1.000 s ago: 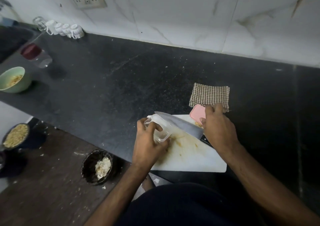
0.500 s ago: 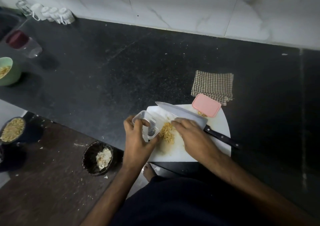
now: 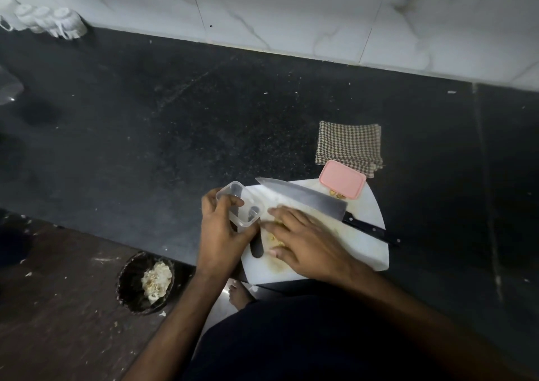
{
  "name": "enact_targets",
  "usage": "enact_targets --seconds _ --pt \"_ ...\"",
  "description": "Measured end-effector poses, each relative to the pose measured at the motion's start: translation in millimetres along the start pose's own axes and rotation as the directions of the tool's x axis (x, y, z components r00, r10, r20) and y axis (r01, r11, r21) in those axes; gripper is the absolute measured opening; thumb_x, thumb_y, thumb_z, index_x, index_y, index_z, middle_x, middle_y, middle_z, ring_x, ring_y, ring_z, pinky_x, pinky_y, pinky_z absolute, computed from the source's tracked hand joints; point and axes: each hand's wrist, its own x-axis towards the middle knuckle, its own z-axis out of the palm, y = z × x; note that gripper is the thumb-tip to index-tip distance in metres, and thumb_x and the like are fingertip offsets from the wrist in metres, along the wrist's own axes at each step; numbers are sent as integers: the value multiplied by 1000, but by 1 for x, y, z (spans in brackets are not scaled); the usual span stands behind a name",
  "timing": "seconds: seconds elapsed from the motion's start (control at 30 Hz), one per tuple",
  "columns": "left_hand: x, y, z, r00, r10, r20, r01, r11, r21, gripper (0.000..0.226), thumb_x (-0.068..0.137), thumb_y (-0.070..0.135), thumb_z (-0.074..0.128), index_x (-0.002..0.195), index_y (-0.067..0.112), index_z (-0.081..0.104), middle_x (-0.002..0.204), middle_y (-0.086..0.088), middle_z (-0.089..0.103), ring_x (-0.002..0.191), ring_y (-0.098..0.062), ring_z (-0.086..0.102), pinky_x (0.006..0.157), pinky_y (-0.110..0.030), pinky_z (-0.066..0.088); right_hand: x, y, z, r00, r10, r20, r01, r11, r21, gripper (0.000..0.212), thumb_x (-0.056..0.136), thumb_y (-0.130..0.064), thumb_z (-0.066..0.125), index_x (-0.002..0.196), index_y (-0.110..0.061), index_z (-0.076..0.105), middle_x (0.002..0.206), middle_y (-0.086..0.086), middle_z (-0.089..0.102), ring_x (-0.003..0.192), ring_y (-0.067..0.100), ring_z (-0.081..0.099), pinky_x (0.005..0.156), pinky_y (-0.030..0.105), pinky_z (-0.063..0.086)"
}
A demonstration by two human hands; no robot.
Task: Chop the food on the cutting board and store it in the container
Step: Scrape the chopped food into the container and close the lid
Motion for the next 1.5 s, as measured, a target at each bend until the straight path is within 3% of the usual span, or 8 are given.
enact_targets --seconds 0.2,0.5,0.77,0.93,1.13,1.23,1.3,1.5 --pt "21 -10 -12 996 45 83 -44 999 -23 40 73 27 92 101 22 64 130 3 42 111 18 43 84 2 36 -4 0 3 993 60 -102 -68 995 -74 26 100 -29 52 124 -26 62 121 -6 53 109 15 51 94 33 46" --pt "39 -30 -21 945 168 281 -166 986 -30 40 77 37 88 107 24 65 139 9 39 119 17 42 87 0 38 6 -18 9 982 172 -76 -169 984 49 39 99 -39 50 135 -28 58 145 -9 46 132 10 41 108 30 32" --pt "46 -32 -20 915 203 348 -200 979 -45 42 76 32 88 110 25 65 140 9 38 121 20 38 89 1 37 4 -16 12 933 297 -204 -309 951 -31 14 97 -24 52 106 -19 61 111 -2 50 104 17 49 89 40 45" --pt "41 -18 -9 953 152 262 -146 988 -42 63 76 26 88 130 27 54 141 6 36 122 18 34 90 3 33 -12 2 -5 884 330 -331 -282 941 186 13 97 -12 59 107 -15 66 112 -4 52 102 13 54 81 30 49" --pt "15 -3 7 994 62 94 -53 994 -92 89 72 25 92 140 33 36 137 11 38 131 -5 44 102 -20 43 -23 12 -10 985 149 -91 -139 984 111 44 101 -33 53 144 -26 51 152 -5 41 139 16 38 111 33 38" --pt "0 3 18 997 40 60 -35 997 -68 89 73 31 91 139 40 32 134 15 37 128 2 43 100 -15 42 -32 15 -11 995 55 85 -58 998 36 49 100 -23 36 146 -35 42 161 -7 26 148 18 24 115 37 34" --pt "-9 8 26 998 21 56 -17 998 -64 92 73 33 91 140 44 28 134 16 37 129 7 41 99 -9 38 -36 19 -17 996 12 86 -11 1000 -15 53 94 -24 28 143 -34 46 155 -6 33 141 20 32 108 36 40" --pt "-19 16 33 996 10 90 -4 998 -64 107 75 31 90 155 33 19 142 12 34 137 2 38 105 -14 39 -20 32 -26 995 -82 49 85 993 -77 31 93 -13 57 121 -22 61 123 -2 51 111 21 47 88 38 51"
